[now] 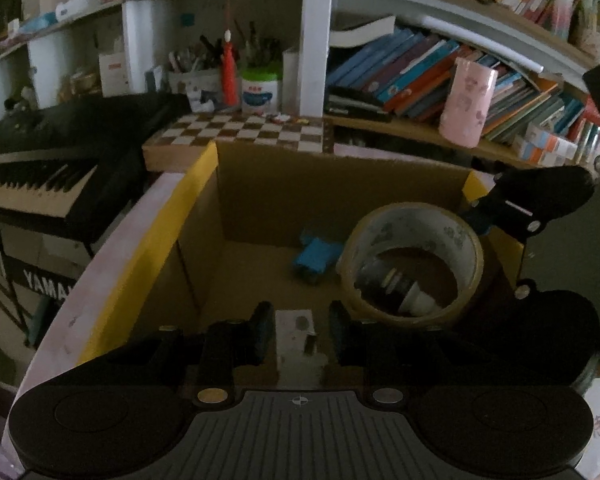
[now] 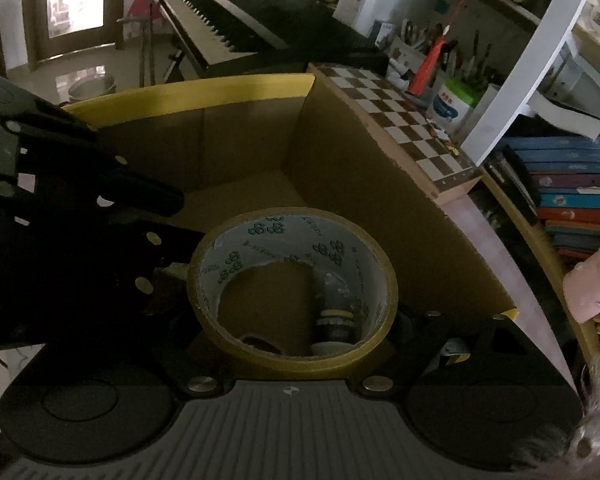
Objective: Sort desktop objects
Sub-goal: 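Lower the white charger and yellow tape roll into the yellow box, then open both grippers and withdraw them up out of the yellow box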
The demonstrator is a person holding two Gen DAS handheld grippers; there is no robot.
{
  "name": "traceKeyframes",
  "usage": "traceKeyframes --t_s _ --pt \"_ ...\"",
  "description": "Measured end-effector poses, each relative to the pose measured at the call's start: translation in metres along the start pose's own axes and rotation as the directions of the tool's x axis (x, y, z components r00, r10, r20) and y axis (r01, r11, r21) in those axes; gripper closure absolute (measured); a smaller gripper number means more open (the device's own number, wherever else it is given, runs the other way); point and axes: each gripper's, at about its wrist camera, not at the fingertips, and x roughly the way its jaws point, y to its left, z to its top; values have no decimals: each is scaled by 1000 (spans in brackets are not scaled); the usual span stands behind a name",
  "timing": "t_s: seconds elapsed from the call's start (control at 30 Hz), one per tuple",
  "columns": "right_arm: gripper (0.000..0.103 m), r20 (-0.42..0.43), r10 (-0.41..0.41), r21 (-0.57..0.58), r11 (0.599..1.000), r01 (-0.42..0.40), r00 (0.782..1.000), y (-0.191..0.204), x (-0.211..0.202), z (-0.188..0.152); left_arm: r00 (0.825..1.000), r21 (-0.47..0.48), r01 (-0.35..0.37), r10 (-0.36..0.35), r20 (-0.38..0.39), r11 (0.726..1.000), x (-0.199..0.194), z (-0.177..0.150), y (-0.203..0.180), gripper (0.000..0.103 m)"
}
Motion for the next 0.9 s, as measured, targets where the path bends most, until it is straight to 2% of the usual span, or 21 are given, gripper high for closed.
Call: traceKeyframes --t_s 0.03,0.1,0.2,0.37,0.53,0.9 --pt "13 6 -7 6 1000 7 1000 0 -1 -1 1000 3 -8 8 12 1000 -3 1 -1 61" --pt "12 22 -27 20 999 27 999 0 -3 -1 999 9 -18 17 43 1000 -11 1 -1 47" --pt "11 48 -65 57 996 63 997 -1 -11 -3 996 8 -17 16 86 1000 -24 3 1 34" --pt "11 103 -113 130 986 100 988 -2 -33 -6 992 8 -4 3 127 1000 -44 3 2 30" --pt "11 158 -186 194 969 155 970 1 -59 -13 985 -2 3 -3 174 1000 -63 1 4 25" --pt "11 191 -344 386 887 252 919 13 -119 -45 974 26 53 -58 219 998 -98 -17 1 23"
